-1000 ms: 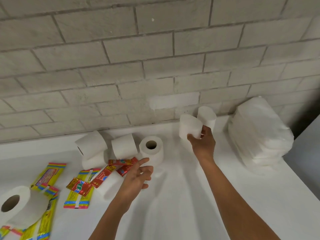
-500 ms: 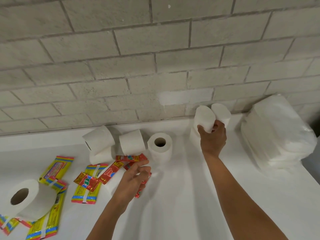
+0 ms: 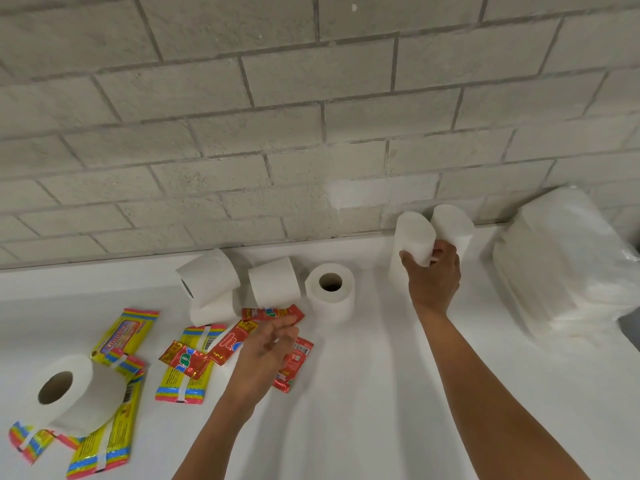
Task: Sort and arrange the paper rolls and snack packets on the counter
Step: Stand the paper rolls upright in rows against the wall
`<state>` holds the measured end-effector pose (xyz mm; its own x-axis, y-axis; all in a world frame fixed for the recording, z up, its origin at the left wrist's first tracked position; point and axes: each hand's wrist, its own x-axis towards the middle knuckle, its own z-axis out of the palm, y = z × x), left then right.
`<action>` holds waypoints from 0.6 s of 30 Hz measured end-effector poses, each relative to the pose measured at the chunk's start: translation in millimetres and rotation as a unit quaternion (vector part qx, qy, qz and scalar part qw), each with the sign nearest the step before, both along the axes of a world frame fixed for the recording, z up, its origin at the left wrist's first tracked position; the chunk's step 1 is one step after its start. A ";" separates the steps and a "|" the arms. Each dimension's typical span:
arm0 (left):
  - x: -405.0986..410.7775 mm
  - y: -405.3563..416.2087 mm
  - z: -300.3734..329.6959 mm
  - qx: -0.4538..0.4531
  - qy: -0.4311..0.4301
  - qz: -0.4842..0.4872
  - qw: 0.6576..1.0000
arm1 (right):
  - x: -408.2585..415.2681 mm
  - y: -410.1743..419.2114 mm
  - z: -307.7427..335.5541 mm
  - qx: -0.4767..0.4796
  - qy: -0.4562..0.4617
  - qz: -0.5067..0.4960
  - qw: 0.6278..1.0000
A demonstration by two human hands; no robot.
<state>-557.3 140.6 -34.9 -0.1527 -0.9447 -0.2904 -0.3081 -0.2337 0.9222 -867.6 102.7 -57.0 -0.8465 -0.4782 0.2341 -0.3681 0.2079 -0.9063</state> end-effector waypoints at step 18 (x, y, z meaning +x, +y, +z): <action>70.4 -49.8 -23.8 -0.118 -0.395 0.018 0.911 | 33.0 48.8 5.4 0.001 -0.055 0.028 0.998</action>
